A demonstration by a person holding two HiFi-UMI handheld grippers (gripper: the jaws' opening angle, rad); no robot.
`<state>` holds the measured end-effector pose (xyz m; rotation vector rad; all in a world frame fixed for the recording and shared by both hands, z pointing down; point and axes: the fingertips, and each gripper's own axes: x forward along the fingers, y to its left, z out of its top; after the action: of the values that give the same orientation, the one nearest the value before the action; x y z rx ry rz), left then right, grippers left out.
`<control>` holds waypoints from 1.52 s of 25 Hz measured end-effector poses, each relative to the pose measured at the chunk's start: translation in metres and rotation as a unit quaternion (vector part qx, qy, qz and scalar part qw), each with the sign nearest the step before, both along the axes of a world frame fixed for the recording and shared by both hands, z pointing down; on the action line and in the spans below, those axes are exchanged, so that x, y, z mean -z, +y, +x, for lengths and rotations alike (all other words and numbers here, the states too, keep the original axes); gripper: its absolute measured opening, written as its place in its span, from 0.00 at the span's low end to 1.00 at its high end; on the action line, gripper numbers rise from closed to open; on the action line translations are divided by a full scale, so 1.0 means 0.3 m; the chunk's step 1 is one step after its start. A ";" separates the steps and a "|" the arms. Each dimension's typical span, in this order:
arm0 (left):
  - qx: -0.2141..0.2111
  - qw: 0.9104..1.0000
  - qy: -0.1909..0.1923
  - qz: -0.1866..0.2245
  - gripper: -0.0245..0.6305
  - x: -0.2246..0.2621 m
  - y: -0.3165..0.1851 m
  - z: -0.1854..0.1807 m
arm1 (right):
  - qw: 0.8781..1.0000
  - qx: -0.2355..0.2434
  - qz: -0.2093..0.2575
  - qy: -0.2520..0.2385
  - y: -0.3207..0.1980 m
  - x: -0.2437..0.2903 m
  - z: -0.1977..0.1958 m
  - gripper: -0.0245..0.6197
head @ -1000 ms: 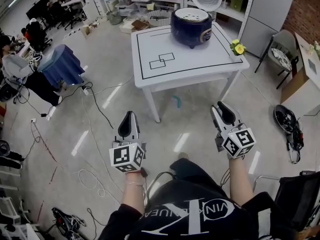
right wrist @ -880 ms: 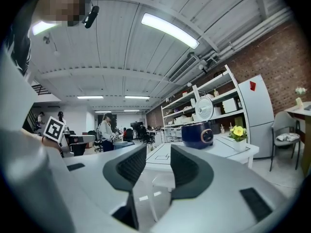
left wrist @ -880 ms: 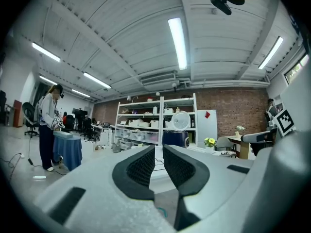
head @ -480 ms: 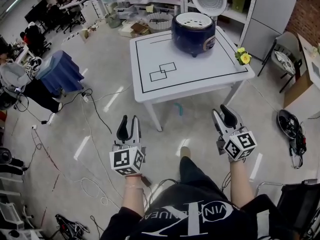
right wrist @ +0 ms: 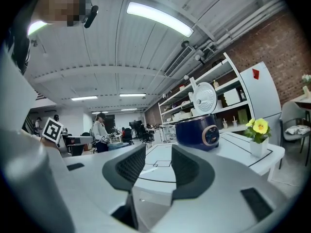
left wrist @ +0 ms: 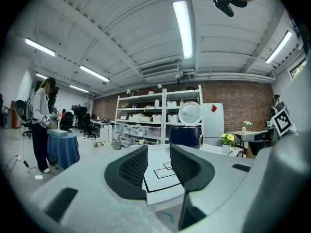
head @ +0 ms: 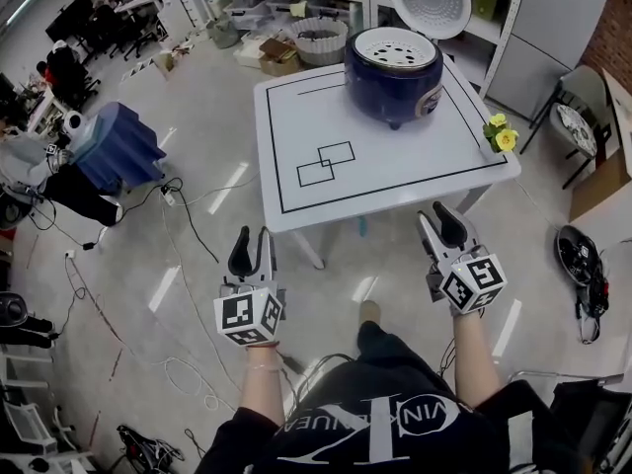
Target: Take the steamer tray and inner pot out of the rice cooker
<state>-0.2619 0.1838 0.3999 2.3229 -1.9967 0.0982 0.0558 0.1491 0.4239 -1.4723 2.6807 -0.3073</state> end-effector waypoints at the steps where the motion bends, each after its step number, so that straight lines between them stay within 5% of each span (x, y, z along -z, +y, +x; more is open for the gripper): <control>1: 0.001 1.000 -0.001 -0.002 0.22 -0.002 -0.028 0.001 | 1.000 0.003 -0.002 0.000 -0.031 -0.002 -0.003 0.27; 15: 0.002 1.000 0.005 0.009 0.22 0.025 -0.390 0.067 | 1.000 0.025 0.004 0.006 -0.394 0.006 0.019 0.27; 38: -0.061 0.998 0.032 -0.003 0.22 0.024 -0.724 0.174 | 1.000 0.003 0.013 0.017 -0.650 0.040 0.046 0.27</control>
<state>-0.2096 -0.0335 0.3926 2.4106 -1.8220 0.0364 0.0696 -0.0459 0.4121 -1.4769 2.7051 -0.2474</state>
